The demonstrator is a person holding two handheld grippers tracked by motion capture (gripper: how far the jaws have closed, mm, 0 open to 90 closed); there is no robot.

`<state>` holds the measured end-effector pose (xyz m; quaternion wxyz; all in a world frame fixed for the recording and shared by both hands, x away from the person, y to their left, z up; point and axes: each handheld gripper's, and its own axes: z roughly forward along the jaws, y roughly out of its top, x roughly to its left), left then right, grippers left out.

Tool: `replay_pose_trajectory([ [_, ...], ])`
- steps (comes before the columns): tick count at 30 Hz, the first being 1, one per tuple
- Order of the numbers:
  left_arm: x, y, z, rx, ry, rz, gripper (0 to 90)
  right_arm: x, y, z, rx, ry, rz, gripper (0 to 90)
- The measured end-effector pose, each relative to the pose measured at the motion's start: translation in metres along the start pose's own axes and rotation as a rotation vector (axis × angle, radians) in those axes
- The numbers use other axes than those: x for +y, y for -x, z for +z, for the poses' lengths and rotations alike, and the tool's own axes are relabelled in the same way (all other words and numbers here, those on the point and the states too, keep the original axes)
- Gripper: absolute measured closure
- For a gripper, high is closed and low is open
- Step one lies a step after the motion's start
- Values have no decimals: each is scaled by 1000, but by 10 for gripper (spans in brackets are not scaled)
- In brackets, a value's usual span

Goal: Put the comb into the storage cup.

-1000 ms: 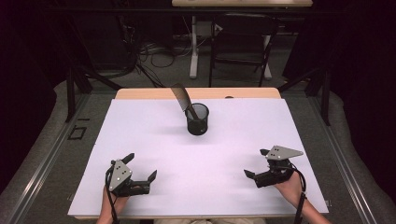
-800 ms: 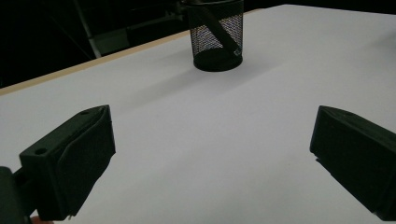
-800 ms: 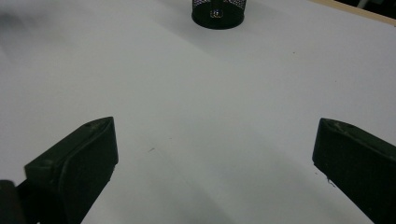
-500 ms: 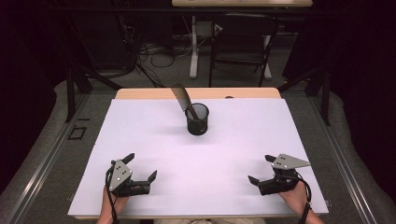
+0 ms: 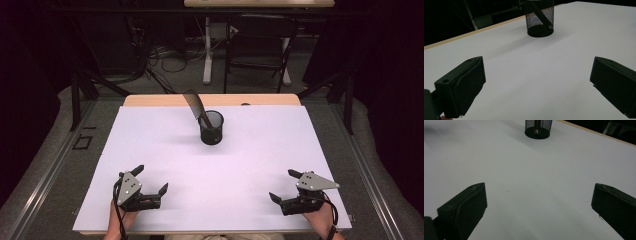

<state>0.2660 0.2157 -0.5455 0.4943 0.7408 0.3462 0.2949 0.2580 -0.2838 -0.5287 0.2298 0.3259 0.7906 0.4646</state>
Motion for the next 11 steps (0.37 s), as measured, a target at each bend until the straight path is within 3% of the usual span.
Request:
replay_pose_trajectory([
  [11, 0, 1, 1, 8, -2, 0, 0, 0, 1, -7, -14, 50, -17, 0],
])
